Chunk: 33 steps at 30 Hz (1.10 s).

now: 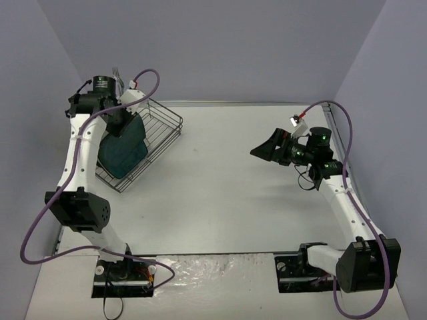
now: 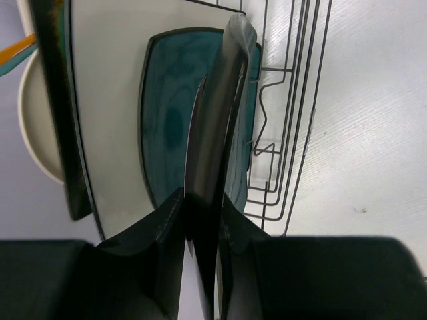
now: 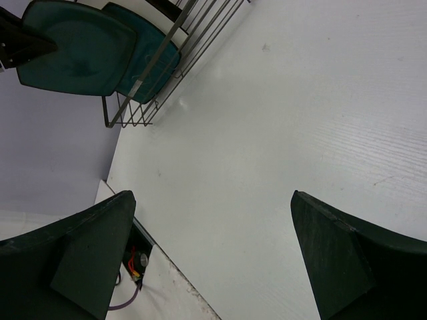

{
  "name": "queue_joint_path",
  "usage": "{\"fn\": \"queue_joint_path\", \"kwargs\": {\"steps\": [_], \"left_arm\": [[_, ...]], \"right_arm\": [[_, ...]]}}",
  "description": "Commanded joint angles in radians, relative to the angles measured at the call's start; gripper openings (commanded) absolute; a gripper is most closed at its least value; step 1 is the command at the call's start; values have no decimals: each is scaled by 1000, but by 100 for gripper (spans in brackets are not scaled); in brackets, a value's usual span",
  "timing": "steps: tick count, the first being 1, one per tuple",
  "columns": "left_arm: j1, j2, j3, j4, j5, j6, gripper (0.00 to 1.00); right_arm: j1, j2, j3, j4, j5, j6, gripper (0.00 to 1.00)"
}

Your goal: Load the plates into the dish rack

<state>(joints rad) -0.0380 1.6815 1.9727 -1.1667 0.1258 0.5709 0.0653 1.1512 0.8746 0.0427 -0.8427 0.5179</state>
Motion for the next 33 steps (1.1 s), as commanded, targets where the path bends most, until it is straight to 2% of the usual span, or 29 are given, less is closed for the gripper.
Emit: {"fn": "queue_joint_path", "kwargs": {"steps": [1, 13, 25, 30, 33], "left_arm": [[9, -38, 39, 100, -6, 45, 0], [29, 31, -4, 81, 59, 58, 0], [32, 33, -175, 157, 53, 51, 0], [32, 29, -222, 186, 67, 37, 8], [32, 21, -239, 203, 66, 22, 20]], "right_arm": [[-10, 8, 55, 37, 15, -23, 100], [-30, 36, 64, 31, 32, -29, 100], [-42, 28, 55, 31, 37, -27, 100], [-42, 25, 52, 31, 38, -25, 100], [-44, 25, 60, 30, 37, -26, 100]]}}
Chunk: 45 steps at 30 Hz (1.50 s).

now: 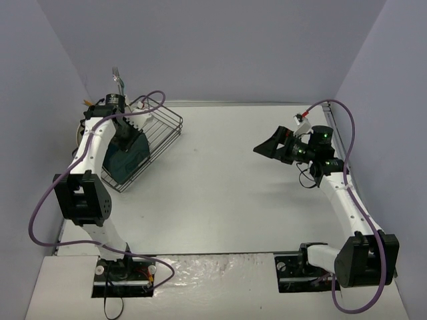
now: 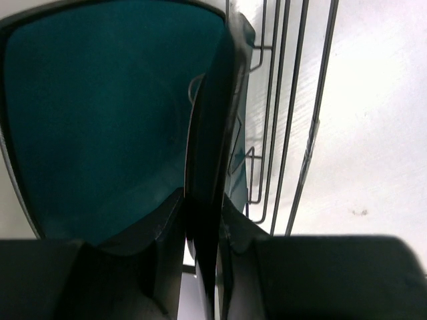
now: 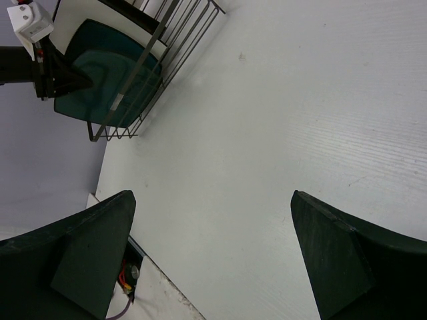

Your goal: Load the plates into the dish rack

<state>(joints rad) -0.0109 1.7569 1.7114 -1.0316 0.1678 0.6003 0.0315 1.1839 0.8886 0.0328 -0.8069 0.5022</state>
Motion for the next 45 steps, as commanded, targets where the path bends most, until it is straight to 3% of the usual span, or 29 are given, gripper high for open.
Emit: {"fn": "queue_joint_path", "kwargs": {"steps": [1, 11, 20, 26, 34, 39, 45], "left_arm": [[5, -58, 19, 74, 24, -11, 23], [5, -131, -14, 183, 18, -80, 46], [5, -311, -89, 303, -19, -182, 66], [5, -480, -168, 367, -103, -298, 79], [5, -857, -279, 370, -246, -549, 97], [5, -1070, -316, 304, -262, -732, 97], [4, -1229, -340, 180, -281, -770, 97]], "right_arm": [[-12, -7, 49, 39, 2, -10, 100], [-25, -33, 96, 24, 14, -10, 100], [-27, -77, 170, -51, 24, -54, 100], [-26, -96, 263, -155, 113, -119, 100], [55, -140, 472, -344, 402, -229, 100], [152, -228, 536, -423, 670, -268, 100], [254, -396, 517, -443, 882, -313, 100]]}}
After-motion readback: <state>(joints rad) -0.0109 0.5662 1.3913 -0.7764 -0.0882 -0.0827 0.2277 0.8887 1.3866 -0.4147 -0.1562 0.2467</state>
